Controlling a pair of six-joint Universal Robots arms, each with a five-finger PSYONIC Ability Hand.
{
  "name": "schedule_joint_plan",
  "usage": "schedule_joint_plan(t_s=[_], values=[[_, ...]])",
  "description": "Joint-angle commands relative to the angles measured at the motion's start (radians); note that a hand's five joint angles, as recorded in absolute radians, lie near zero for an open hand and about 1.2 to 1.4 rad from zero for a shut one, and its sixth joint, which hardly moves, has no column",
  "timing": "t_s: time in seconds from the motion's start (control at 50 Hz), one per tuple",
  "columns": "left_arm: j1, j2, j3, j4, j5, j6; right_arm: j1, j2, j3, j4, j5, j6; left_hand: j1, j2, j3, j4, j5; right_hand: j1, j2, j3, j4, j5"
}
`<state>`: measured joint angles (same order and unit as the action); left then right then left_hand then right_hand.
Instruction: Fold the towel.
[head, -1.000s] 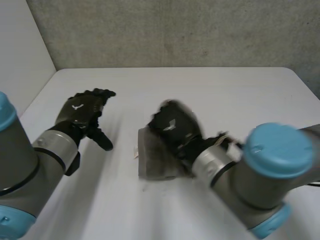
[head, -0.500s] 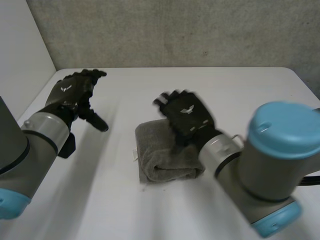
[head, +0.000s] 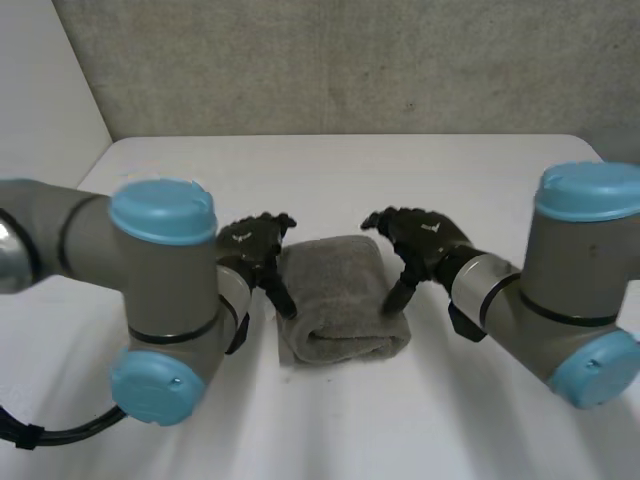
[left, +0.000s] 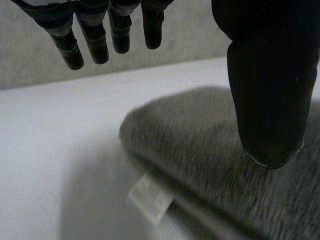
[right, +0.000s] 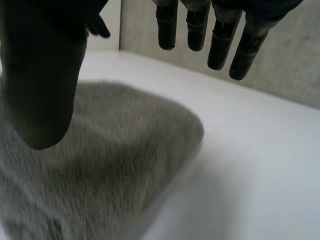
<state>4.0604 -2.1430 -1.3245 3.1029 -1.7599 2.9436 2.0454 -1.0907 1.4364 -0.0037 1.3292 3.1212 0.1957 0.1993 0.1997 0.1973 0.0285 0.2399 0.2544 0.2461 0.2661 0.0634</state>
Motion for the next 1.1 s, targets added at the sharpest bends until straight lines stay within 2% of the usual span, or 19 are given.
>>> schedule_joint_plan(t_s=[0.02, 0.12, 0.26, 0.42, 0.46, 0.5, 0.58, 0.62, 0.66, 0.72, 0.86, 0.94, 1.1], values=[[-0.005, -0.077, -0.019, 0.003, -0.027, 0.005, 0.021, 0.155, -0.048, -0.004, 0.018, -0.202, 0.027, 0.023, 0.023, 0.025, 0.019, -0.065, -0.08, -0.072, -0.092, -0.063], [-0.014, -0.095, -0.039, 0.006, -0.024, 0.005, 0.032, 0.195, -0.065, -0.004, 0.016, -0.236, 0.024, 0.02, 0.02, 0.022, 0.016, -0.065, -0.08, -0.072, -0.092, -0.063], [-0.035, -0.075, -0.033, 0.006, -0.023, 0.005, 0.039, 0.166, -0.08, -0.004, 0.015, -0.222, 0.018, 0.014, 0.014, 0.016, 0.01, -0.065, -0.08, -0.072, -0.092, -0.063], [-0.055, 0.051, -0.008, -0.003, -0.027, 0.006, 0.027, -0.006, -0.091, 0.001, 0.018, -0.147, 0.018, 0.014, 0.014, 0.016, 0.01, -0.065, -0.08, -0.072, -0.092, -0.063], [-0.051, 0.094, -0.01, -0.006, -0.026, 0.006, 0.022, -0.116, -0.091, 0.004, 0.018, -0.125, 0.021, 0.017, 0.017, 0.019, 0.013, -0.065, -0.08, -0.072, -0.092, -0.063], [-0.012, 0.196, -0.021, -0.012, -0.024, 0.011, 0.01, -0.17, -0.088, 0.004, 0.018, -0.121, 0.029, 0.026, 0.026, 0.028, 0.022, -0.065, -0.08, -0.072, -0.092, -0.063], [0.051, 0.288, -0.024, -0.049, -0.009, 0.035, -0.039, -0.256, -0.076, 0.005, 0.027, -0.128, 0.041, 0.038, 0.037, 0.04, 0.034, -0.065, -0.08, -0.072, -0.092, -0.063], [0.08, 0.33, -0.024, -0.079, 0.0, 0.061, -0.08, -0.345, -0.068, 0.027, 0.06, -0.128, 0.044, 0.041, 0.04, 0.043, 0.037, -0.065, -0.08, -0.072, -0.092, -0.063], [0.118, 0.398, -0.015, -0.141, 0.013, 0.123, -0.097, -0.391, -0.061, 0.043, 0.088, -0.128, 0.044, 0.041, 0.04, 0.043, 0.037, -0.065, -0.08, -0.072, -0.092, -0.063], [0.153, 0.466, -0.013, -0.176, 0.022, 0.146, -0.132, -0.452, -0.044, 0.071, 0.133, -0.133, 0.062, 0.058, 0.058, 0.06, 0.054, -0.065, -0.08, -0.072, -0.092, -0.063], [0.219, 0.526, -0.053, -0.185, 0.077, 0.132, -0.149, -0.468, -0.024, 0.125, 0.159, -0.142, 0.062, 0.058, 0.058, 0.06, 0.054, -0.065, -0.08, -0.072, -0.092, -0.063], [0.226, 0.528, -0.065, -0.185, 0.131, 0.118, -0.149, -0.462, -0.027, 0.128, 0.17, -0.145, 0.062, 0.058, 0.058, 0.06, 0.054, -0.065, -0.08, -0.072, -0.092, -0.063], [0.207, 0.529, -0.019, -0.184, 0.146, 0.117, -0.149, -0.445, -0.036, 0.129, 0.194, -0.145, 0.059, 0.055, 0.055, 0.057, 0.052, -0.065, -0.08, -0.072, -0.092, -0.063]])
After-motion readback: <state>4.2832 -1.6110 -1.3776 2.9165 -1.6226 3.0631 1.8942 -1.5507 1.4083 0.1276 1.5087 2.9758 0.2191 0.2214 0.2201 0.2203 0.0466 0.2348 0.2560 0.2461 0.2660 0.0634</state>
